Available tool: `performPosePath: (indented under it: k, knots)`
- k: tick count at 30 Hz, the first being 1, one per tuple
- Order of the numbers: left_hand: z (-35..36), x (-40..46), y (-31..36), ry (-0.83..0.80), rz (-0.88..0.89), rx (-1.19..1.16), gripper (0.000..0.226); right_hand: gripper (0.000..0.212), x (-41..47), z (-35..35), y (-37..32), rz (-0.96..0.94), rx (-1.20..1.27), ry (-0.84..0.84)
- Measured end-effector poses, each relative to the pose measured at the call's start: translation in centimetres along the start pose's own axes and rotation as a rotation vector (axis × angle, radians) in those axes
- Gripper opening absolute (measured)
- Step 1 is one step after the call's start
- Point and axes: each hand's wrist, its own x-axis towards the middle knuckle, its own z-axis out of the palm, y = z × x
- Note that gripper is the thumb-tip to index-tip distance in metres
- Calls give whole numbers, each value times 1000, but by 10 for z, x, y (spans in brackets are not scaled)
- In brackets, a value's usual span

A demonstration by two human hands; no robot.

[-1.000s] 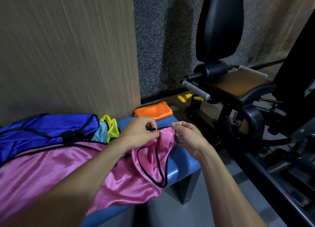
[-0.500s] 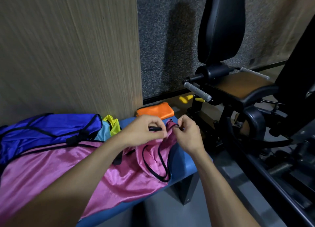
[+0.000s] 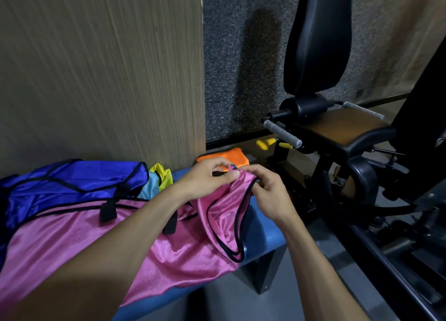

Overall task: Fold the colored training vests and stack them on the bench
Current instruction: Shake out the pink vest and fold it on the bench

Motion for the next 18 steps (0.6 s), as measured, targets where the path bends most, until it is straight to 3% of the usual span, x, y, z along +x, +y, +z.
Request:
performPosePath:
  k: [4, 8, 10, 13, 18]
  knots:
    - [4, -8, 9, 222, 73, 346, 41, 43, -1, -2, 1, 5, 18, -3]
    - [9, -9, 13, 336, 165, 431, 14, 47, 0, -1, 4, -2, 18, -12]
    - [8, -7, 12, 331, 162, 411, 5, 50, -1, -3, 6, -5, 21, -17]
    - [4, -2, 7, 278, 93, 324, 13, 50, -3, -7, 6, 33, 21, -20]
    - [3, -5, 1, 199, 104, 256, 27, 36, -5, -8, -12, 280, 157, -28]
